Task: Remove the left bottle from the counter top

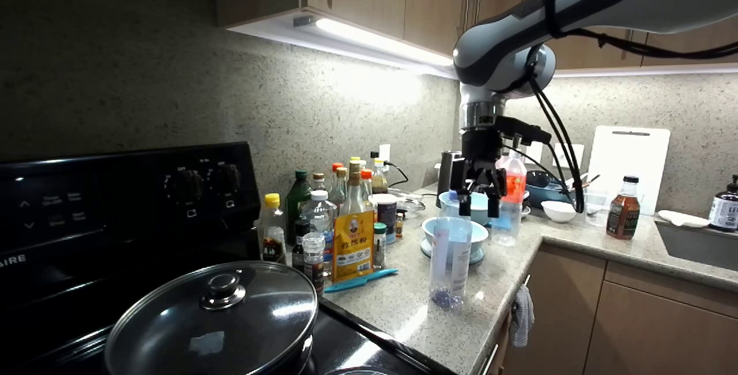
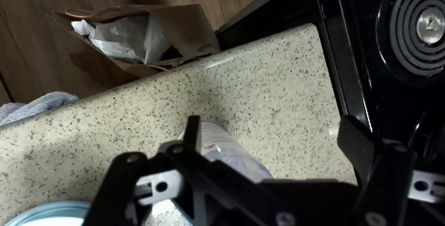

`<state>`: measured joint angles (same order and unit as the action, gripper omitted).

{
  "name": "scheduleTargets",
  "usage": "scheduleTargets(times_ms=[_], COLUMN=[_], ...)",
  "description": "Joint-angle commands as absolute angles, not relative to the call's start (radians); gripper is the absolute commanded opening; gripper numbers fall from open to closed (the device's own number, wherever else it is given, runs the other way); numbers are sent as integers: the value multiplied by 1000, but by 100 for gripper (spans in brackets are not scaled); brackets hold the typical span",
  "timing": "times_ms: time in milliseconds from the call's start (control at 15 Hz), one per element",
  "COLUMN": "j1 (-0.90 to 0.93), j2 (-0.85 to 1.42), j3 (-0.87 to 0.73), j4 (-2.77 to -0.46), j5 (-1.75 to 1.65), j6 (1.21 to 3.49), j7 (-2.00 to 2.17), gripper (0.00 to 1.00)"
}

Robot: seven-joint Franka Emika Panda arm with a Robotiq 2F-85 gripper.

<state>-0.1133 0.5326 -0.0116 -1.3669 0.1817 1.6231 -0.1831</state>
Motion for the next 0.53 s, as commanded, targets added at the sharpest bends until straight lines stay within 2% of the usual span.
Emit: scheduleTargets(times_ms=[0, 467], j1=[-120, -126], j2=[533, 556], j3=[2, 23], j4=[-1378, -1364], j5=[185, 180], j6=[1682, 1700], j7=[-224, -312], gripper=[100, 100])
